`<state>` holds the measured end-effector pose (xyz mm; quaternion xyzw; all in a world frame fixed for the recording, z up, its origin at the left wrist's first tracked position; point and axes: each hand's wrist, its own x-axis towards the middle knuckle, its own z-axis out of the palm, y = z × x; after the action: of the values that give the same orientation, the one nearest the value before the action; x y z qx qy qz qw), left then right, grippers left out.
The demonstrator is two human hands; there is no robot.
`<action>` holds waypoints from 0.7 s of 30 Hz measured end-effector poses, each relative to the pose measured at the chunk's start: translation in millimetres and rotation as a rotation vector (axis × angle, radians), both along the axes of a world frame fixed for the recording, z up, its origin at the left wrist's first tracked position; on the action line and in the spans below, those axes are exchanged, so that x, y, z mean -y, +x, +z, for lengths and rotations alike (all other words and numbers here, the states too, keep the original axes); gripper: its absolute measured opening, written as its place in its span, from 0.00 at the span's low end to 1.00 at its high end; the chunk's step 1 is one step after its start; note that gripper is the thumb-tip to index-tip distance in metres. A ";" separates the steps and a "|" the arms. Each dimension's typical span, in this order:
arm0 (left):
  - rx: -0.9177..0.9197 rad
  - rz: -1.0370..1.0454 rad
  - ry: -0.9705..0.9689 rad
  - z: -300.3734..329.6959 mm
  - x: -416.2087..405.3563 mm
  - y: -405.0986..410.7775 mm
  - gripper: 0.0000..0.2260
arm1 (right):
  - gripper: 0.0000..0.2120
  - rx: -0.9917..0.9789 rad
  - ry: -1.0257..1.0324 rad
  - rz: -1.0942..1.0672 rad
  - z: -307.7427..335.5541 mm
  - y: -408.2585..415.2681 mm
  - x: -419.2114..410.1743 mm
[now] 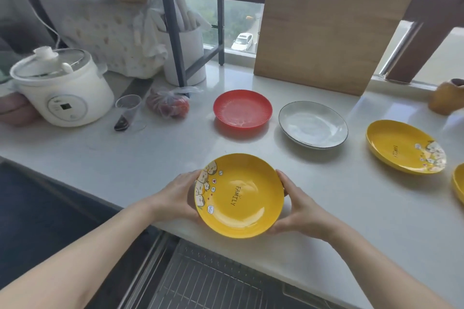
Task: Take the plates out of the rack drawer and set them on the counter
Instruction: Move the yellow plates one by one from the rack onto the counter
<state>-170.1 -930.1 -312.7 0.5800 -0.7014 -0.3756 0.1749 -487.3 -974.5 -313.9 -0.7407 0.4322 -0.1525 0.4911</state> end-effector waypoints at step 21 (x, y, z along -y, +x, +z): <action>0.237 0.071 0.072 -6.9 70.3 37.0 0.49 | 0.56 -0.227 -0.049 -0.097 -15.1 41.4 63.8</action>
<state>-133.1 -1000.4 -319.5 0.6506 -0.6823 -0.3229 0.0832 -445.9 -1038.3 -329.0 -0.7434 0.5164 -0.1016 0.4128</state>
